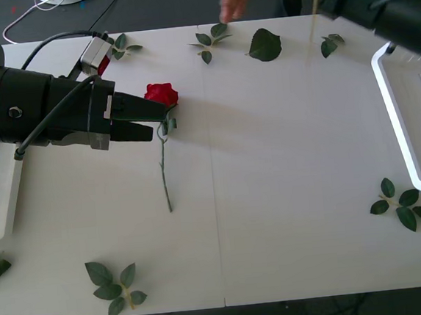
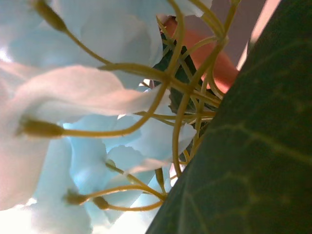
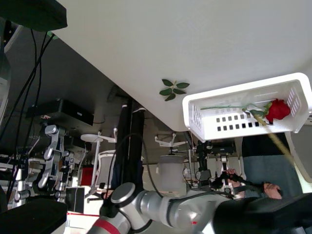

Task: Place the red flowers into the right box and the blue flowers into the left box. If a person shows an open palm, hand one flower to the person first, then continue sorting.

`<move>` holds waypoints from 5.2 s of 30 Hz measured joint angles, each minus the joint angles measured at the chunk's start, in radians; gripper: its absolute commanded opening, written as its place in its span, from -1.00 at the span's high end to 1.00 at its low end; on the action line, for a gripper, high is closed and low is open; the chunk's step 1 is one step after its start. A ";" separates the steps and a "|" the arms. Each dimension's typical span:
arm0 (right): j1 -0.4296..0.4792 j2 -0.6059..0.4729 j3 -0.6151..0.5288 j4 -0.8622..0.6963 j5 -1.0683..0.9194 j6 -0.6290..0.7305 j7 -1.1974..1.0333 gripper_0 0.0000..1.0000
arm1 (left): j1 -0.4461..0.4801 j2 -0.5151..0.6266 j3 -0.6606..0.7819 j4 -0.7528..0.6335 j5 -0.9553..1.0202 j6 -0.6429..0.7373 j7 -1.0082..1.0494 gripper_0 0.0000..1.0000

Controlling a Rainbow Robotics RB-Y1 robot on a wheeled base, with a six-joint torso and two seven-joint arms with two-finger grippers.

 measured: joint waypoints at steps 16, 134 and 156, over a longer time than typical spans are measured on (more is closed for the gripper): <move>-0.167 0.002 -0.002 0.249 0.307 -0.030 0.000 1.00 | 0.000 0.000 0.000 0.000 0.001 0.000 0.000 -1.00; 0.436 -0.295 -0.185 -0.450 -0.430 0.448 -0.168 -1.00 | -0.443 0.139 -1.254 0.510 -1.024 -1.084 0.524 -1.00; 0.436 -0.295 -0.185 -0.450 -0.430 0.448 -0.168 -1.00 | -0.467 0.122 -1.277 0.568 -1.163 -1.088 0.524 1.00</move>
